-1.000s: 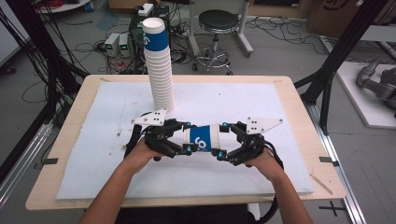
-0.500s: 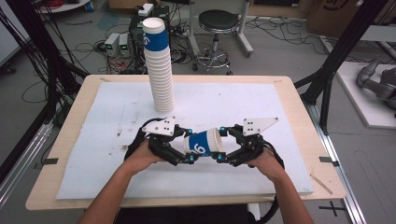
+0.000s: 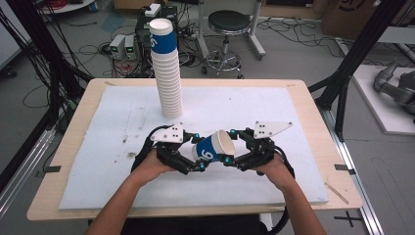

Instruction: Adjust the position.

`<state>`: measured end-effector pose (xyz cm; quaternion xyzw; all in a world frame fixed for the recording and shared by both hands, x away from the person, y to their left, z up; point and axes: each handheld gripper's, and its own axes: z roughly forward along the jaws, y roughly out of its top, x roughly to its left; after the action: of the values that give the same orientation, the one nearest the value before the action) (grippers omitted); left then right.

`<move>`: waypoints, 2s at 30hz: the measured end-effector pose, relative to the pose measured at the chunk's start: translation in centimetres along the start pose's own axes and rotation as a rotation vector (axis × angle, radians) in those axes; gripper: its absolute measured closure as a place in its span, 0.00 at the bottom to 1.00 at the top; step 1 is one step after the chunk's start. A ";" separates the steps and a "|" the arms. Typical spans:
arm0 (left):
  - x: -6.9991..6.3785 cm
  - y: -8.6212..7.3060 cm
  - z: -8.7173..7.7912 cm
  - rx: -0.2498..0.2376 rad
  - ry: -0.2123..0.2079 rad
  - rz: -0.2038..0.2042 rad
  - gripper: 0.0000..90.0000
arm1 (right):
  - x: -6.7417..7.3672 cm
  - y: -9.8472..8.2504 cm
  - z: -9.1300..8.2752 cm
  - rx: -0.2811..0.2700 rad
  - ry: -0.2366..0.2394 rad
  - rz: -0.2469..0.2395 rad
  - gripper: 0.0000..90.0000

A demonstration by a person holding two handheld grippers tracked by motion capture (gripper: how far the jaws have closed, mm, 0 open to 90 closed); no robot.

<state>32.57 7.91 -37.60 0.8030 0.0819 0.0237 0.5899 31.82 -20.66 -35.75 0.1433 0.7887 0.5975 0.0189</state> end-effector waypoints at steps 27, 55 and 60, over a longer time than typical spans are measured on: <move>-0.2 -0.8 1.2 -0.053 -0.006 -0.021 0.33 | 0.8 0.2 1.2 -0.102 -0.037 0.037 0.25; 1.4 -4.7 -5.9 -0.091 0.340 -0.099 0.24 | -0.1 -0.4 -0.4 -0.021 -0.264 -0.046 0.28; 1.8 -5.4 -7.8 -0.113 0.402 -0.115 0.24 | -0.5 -0.8 -1.3 -0.022 -0.298 -0.033 0.28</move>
<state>32.79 17.10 -40.49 0.7417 0.2424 0.1543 0.6061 31.87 -22.18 -36.18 0.2172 0.7730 0.5777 0.1468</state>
